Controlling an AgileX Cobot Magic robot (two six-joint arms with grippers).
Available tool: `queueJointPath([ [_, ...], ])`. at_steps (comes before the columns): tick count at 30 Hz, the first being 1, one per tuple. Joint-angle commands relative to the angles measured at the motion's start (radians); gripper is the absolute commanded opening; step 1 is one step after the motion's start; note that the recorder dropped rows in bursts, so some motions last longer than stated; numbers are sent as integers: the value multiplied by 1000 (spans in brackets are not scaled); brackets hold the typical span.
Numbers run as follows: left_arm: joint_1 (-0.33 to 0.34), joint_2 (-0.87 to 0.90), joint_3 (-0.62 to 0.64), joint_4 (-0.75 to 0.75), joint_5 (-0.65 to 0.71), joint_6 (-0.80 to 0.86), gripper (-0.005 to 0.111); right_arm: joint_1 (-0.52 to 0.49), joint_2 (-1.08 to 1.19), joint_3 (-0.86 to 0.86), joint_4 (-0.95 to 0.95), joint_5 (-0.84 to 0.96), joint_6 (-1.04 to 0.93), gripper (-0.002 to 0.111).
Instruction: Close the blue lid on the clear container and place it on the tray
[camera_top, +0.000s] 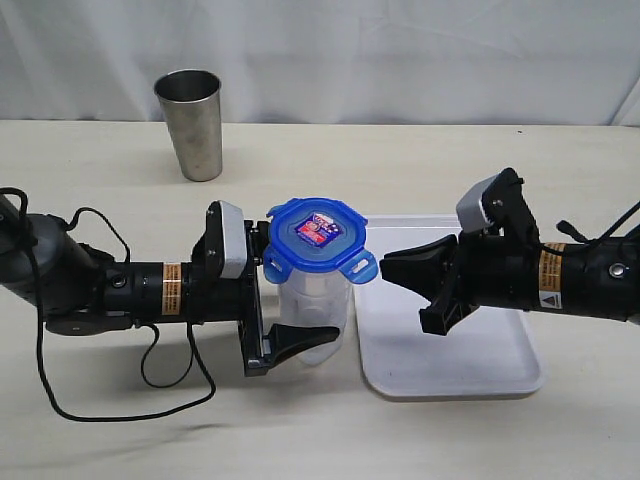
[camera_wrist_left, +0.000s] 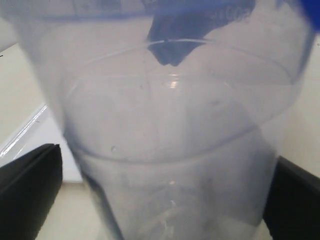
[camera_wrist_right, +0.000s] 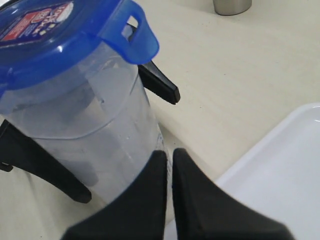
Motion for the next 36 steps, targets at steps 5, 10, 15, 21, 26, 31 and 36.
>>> queueJointPath([
  [5, -2, -5, -5, -39, -15, -4, 94, 2, 1, -2, 5, -10, -10, 5],
  [10, -2, -5, -5, -40, -15, -4, 92, 2, 1, -2, 5, -10, -10, 5],
  [15, -2, -5, -5, -40, -15, -4, 66, 2, 1, -2, 5, -10, -10, 5],
  [21, -2, -5, -3, -40, -15, -4, 26, 2, 1, -2, -7, -7, -10, 5],
  [26, -2, -5, -3, -42, -15, -10, 0, 2, 1, -2, -10, -6, -6, 5],
  [31, 17, -5, -3, -42, -15, -72, 0, 2, -27, -2, 72, 179, -40, 5],
  [36, 89, -5, -3, 18, -15, -120, 0, 2, -121, -5, 322, 500, -79, 5],
])
